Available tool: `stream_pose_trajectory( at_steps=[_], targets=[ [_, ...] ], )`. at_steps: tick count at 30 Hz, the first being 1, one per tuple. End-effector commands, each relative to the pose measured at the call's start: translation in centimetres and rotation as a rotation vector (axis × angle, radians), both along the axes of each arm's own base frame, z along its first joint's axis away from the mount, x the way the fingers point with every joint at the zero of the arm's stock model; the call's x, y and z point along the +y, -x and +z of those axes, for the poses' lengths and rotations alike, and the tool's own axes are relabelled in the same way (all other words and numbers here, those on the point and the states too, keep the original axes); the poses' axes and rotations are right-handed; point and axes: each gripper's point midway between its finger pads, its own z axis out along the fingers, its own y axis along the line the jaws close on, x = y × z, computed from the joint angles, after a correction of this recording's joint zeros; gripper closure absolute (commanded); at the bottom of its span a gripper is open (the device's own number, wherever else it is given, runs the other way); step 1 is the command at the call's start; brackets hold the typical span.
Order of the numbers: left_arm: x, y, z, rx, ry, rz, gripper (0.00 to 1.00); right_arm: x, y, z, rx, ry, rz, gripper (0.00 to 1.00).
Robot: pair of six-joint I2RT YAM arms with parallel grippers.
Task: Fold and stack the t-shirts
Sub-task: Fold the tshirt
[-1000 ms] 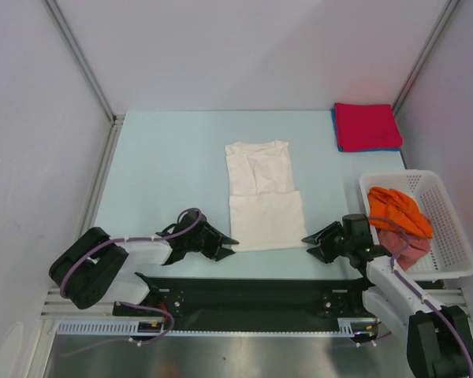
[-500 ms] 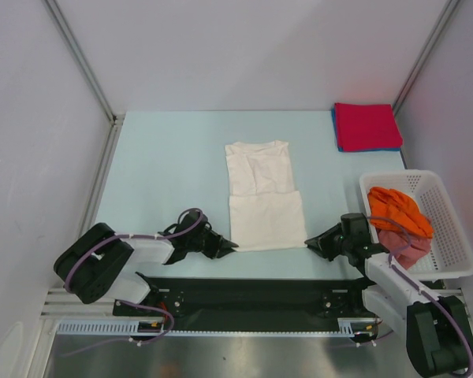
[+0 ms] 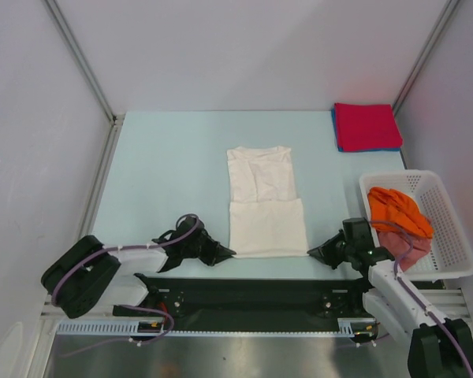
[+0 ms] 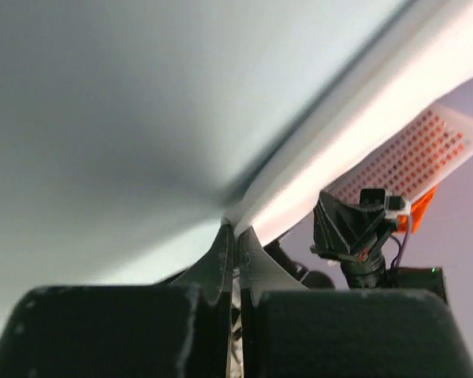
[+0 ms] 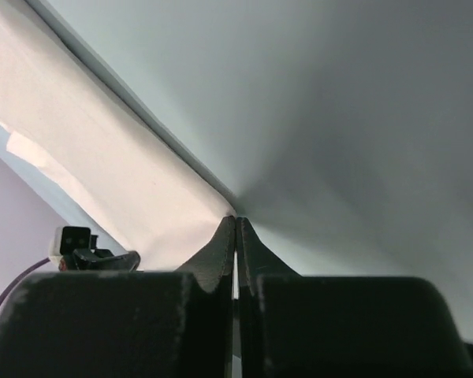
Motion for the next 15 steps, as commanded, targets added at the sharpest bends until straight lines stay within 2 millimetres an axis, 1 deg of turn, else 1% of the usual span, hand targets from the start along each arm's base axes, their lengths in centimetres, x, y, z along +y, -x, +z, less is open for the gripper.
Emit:
stream_pose_trajectory(
  at_steps=[1,2,3,4,6,7,8,9,10,11,12,13,14,15],
  targets=[
    [1.0,2.6,-0.6,0.068,-0.056,-0.021,1.0,-1.3,3.8,-0.1,0.137,0.072,0.014,1.0],
    [0.9,3.0,0.2,0.062,-0.041,-0.026,1.0,-1.3,4.2,0.2,0.143,0.07,0.018,1.0],
    [0.5,3.6,0.6,0.064,-0.031,-0.039,1.0,-1.3,4.2,0.9,0.129,0.071,0.023,1.0],
    [0.7,4.1,1.2,0.069,-0.033,-0.043,1.0,-1.4,4.9,1.3,0.14,0.071,0.031,1.0],
    [0.3,5.1,2.1,0.067,-0.022,-0.063,0.99,-1.5,5.4,2.3,0.125,0.078,0.05,1.0],
    [0.2,5.4,2.7,0.064,-0.012,-0.067,1.0,-1.5,6.0,3.3,0.116,0.074,0.059,1.0],
    [0.2,6.2,3.4,0.057,0.001,-0.083,1.0,-1.5,6.3,3.7,0.114,0.072,0.065,1.0],
    [0.1,6.6,3.9,0.066,0.017,-0.075,1.0,-1.6,6.8,3.9,0.117,0.073,0.075,1.0],
    [0.4,7.3,3.8,0.085,0.008,-0.076,1.0,-1.6,7.7,4.4,0.134,0.068,0.078,1.0],
    [0.1,8.1,4.7,0.072,0.033,-0.096,1.0,-1.6,7.9,4.9,0.114,0.061,0.081,1.0],
    [0.1,8.6,4.8,0.1,0.043,-0.081,1.0,-1.6,8.2,5.3,0.104,0.058,0.085,1.0],
    [0.4,9.2,4.6,0.121,0.038,-0.08,1.0,-1.6,8.8,5.6,0.116,0.05,0.09,1.0],
    [0.4,9.7,4.7,0.123,0.046,-0.084,1.0,-1.5,8.8,6.4,0.097,0.045,0.093,1.0],
    [0.4,9.8,5.3,0.125,0.07,-0.069,1.0,-1.6,8.8,6.7,0.093,0.045,0.095,1.0]
  ],
)
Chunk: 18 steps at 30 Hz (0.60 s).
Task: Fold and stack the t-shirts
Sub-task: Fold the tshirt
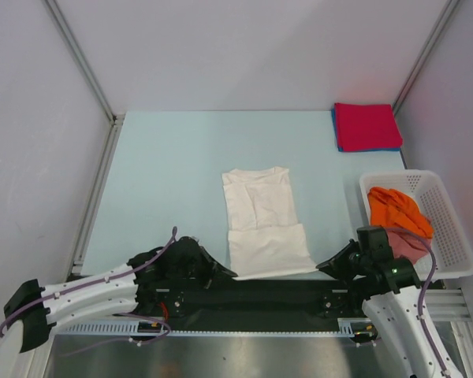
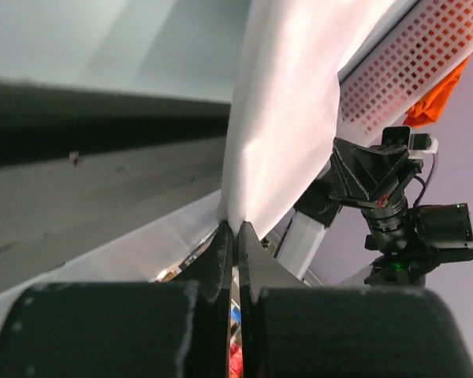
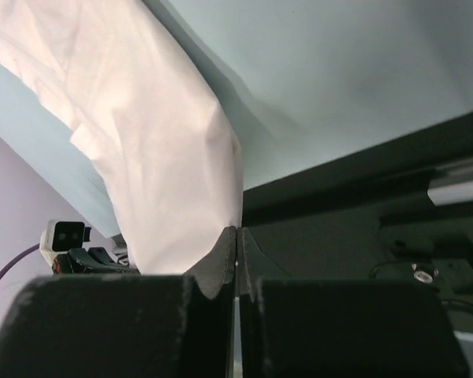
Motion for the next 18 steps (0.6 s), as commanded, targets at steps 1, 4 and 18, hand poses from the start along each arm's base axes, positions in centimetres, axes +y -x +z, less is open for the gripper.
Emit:
stream_pose_trajectory(
  at_steps=[1,4,18],
  targets=[
    [1.5,1.4,-1.0,0.119,-0.051,0.065,1.0,-0.5,2.4,1.2,0.051,0.028,0.035,1.0],
    [2.1,0.4,0.7,0.051,-0.072,0.102,1.0,-0.4,1.4,2.8,0.008,0.036,0.053,1.0],
    [1.2,-17.7,9.2,-0.418,-0.298,0.084,1.0,2.6,-16.9,7.8,-0.181,0.073,0.185,1.0]
  ],
)
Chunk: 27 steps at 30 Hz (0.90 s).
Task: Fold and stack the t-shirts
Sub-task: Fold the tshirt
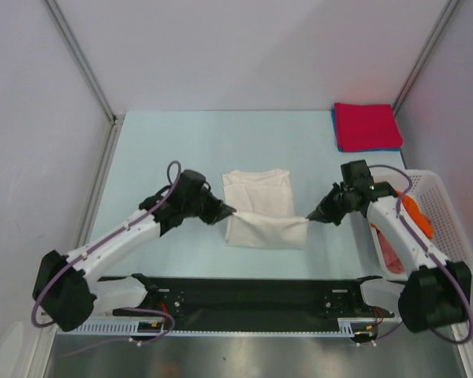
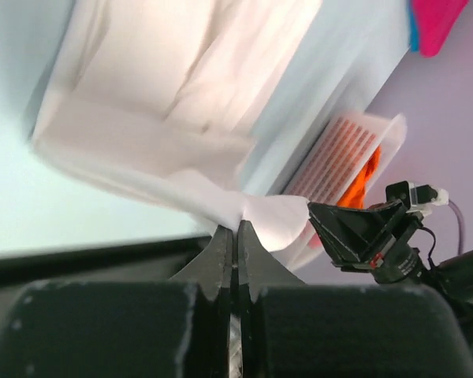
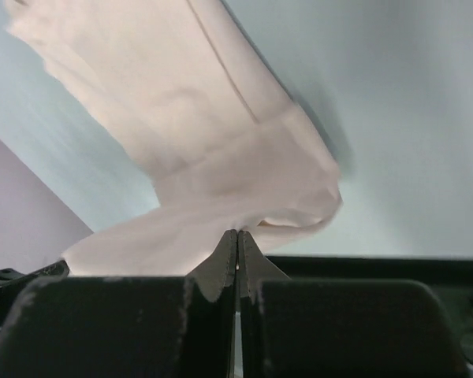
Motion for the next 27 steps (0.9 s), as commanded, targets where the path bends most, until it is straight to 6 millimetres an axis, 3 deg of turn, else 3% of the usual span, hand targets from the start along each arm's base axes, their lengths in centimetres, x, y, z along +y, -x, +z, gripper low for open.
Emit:
stream_pose_trajectory(
  at_steps=[1,2,4,5,7,8,9,11,12,13,15,21,27],
  targets=[
    [0.7,-5.7,2.8,-0.217,-0.101,-0.062,1.0,0.7,-8.0,4.0,-0.243,-0.006,0.047,1.0],
    [1.4,-7.3,2.6,-0.215,-0.105,-0.04,1.0,0.6,-9.6,3.0,-0.211,0.005,0.046,1.0],
    [1.5,-9.9,1.7,-0.204,-0.122,-0.048,1.0,0.9,-12.3,3.5,-0.25,-0.002,0.069,1.0],
    [2.2,-11.1,1.5,-0.193,-0.124,-0.028,1.0,1.3,-14.6,3.5,-0.247,-0.004,0.079,1.0],
    [2.5,-13.1,0.6,-0.19,-0.141,-0.024,1.0,1.4,-16.9,3.4,-0.252,0.0,0.093,1.0],
    [3.1,-14.1,0.4,-0.196,-0.15,-0.012,1.0,1.6,-18.5,4.6,-0.285,-0.008,0.096,1.0],
    [2.9,-15.4,0.0,-0.2,-0.144,-0.019,1.0,1.5,-19.7,3.3,-0.26,-0.003,0.095,1.0],
    [3.2,-16.9,-0.4,-0.194,-0.14,-0.02,1.0,1.7,-21.1,2.9,-0.257,-0.009,0.098,1.0],
    [2.6,-18.0,0.6,-0.226,-0.113,-0.039,1.0,2.1,-22.4,2.5,-0.254,-0.026,0.106,1.0],
    [2.4,-18.8,-0.7,-0.199,-0.121,-0.053,1.0,2.2,-22.9,2.2,-0.25,-0.032,0.105,1.0],
    [2.2,-20.4,0.0,-0.225,-0.115,-0.064,1.0,2.5,-24.3,1.8,-0.252,-0.046,0.116,1.0],
    [2.5,-23.6,-0.7,-0.226,-0.11,-0.057,1.0,2.7,-26.8,1.3,-0.259,-0.063,0.112,1.0],
    [2.9,-25.1,-2.9,-0.168,-0.087,-0.053,1.0,2.8,-27.8,-0.9,-0.223,-0.086,0.109,1.0]
  ],
)
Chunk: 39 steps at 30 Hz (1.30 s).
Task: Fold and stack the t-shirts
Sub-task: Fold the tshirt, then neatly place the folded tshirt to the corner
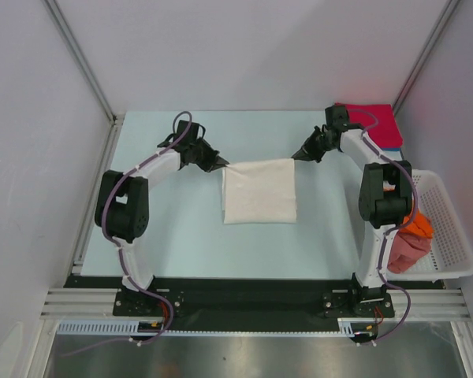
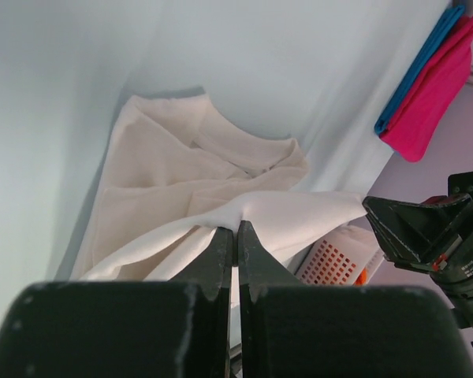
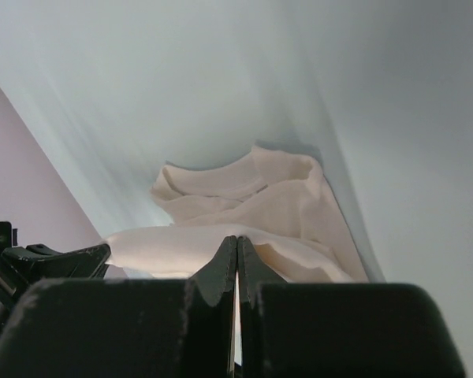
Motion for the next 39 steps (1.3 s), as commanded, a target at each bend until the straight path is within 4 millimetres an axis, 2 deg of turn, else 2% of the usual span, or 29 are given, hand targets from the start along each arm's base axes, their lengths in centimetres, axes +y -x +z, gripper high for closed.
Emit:
stream_pose_trajectory(
  at_steps=[1,6,8,9,10,11,12,13,14,15,16,17,18,19,21,22,23,25,26,28,29,30,31,32,33,34,36,37,39],
  targets=[
    [0.3,-1.9,0.6,-0.038,0.022,-0.012,1.0,0.4,-1.5,0.3,-0.035,-0.031,0.019,1.0],
    [0.9,-3.3,0.0,-0.034,0.021,0.001,0.99,0.5,-2.7,-1.4,-0.035,-0.039,0.033,1.0],
    [1.0,-3.9,-1.4,-0.023,0.009,-0.017,0.97,0.3,-3.4,-1.9,-0.053,-0.038,0.044,1.0],
    [0.9,-4.5,-1.0,-0.043,0.006,-0.027,0.89,0.4,-4.1,-2.4,-0.067,-0.042,0.055,1.0],
    [1.2,-4.9,-2.1,-0.042,-0.021,-0.048,0.83,0.0,-4.7,-2.6,-0.087,-0.034,0.071,0.98],
    [1.4,-5.2,-2.4,-0.041,-0.039,-0.059,0.79,-0.2,-5.2,-2.8,-0.101,-0.019,0.087,0.96],
    [2.0,-5.7,-2.1,-0.037,-0.079,-0.058,0.71,-0.3,-6.2,-3.0,-0.121,-0.008,0.102,0.83],
    [2.5,-6.0,-2.0,-0.047,-0.116,-0.068,0.66,-0.9,-6.7,-2.8,-0.131,0.002,0.112,0.77],
    [3.3,-6.2,-1.7,-0.083,-0.19,-0.103,0.63,-1.6,-6.3,-3.2,-0.109,0.037,0.143,0.73],
    [4.8,-6.2,-1.1,-0.08,-0.279,-0.088,0.56,-2.3,-7.3,-1.6,-0.148,0.065,0.147,0.67],
    [5.5,-6.0,-0.7,-0.106,-0.335,-0.114,0.5,-3.1,-7.2,-1.2,-0.151,0.102,0.154,0.64],
    [6.0,-5.6,1.6,-0.152,-0.352,-0.11,0.48,-3.8,-6.6,-1.0,-0.132,0.147,0.155,0.61],
    [6.3,-4.8,1.3,-0.146,-0.367,-0.116,0.46,-4.3,-6.2,0.2,-0.156,0.175,0.175,0.57],
    [5.9,-4.0,3.5,-0.199,-0.355,-0.133,0.46,-4.0,-5.4,0.6,-0.149,0.172,0.191,0.56],
    [4.4,-2.8,3.8,-0.251,-0.315,-0.183,0.46,-2.9,-4.3,1.4,-0.175,0.133,0.212,0.53],
    [2.6,-1.9,4.3,-0.281,-0.264,-0.24,0.47,-2.2,-2.3,1.1,-0.158,0.101,0.224,0.53],
    [1.3,-2.0,5.3,-0.347,-0.215,-0.265,0.48,-0.1,-2.5,2.1,-0.235,0.042,0.256,0.52],
    [-1.2,0.0,4.7,-0.346,-0.115,-0.327,0.51,1.8,-1.4,1.8,-0.268,-0.035,0.265,0.52],
    [-2.1,-0.4,5.1,-0.393,-0.073,-0.334,0.51,3.4,-0.5,1.6,-0.267,-0.084,0.299,0.52],
    [-3.8,0.2,3.2,-0.341,0.012,-0.349,0.54,5.2,-1.0,2.0,-0.316,-0.179,0.301,0.53],
    [-5.1,-0.1,4.0,-0.388,0.084,-0.376,0.54,6.2,-0.1,0.9,-0.296,-0.244,0.327,0.55],
    [-5.8,-0.1,2.4,-0.369,0.123,-0.387,0.52,6.9,-0.2,0.9,-0.31,-0.28,0.329,0.62],
    [-6.3,-0.3,1.9,-0.344,0.17,-0.37,0.51,7.5,-1.1,1.3,-0.364,-0.314,0.326,0.62],
    [-7.0,-0.7,2.2,-0.387,0.233,-0.39,0.52,7.8,-1.2,-0.2,-0.337,-0.338,0.326,0.63],
    [-7.0,-1.1,1.3,-0.369,0.258,-0.376,0.53,8.0,-1.5,-0.9,-0.329,-0.356,0.325,0.63],
    [-7.0,-1.5,-0.8,-0.306,0.291,-0.344,0.53,8.2,-2.3,-1.0,-0.365,-0.374,0.326,0.64],
    [-6.3,-3.5,-1.0,-0.352,0.33,-0.31,0.56,8.1,-3.3,-2.8,-0.337,-0.399,0.298,0.64],
    [-5.8,-4.2,-2.6,-0.333,0.316,-0.287,0.55,7.9,-3.9,-3.4,-0.338,-0.393,0.287,0.64],
    [-4.7,-6.1,-3.4,-0.326,0.279,-0.265,0.54,7.3,-4.9,-5.6,-0.299,-0.393,0.263,0.64]
  ],
)
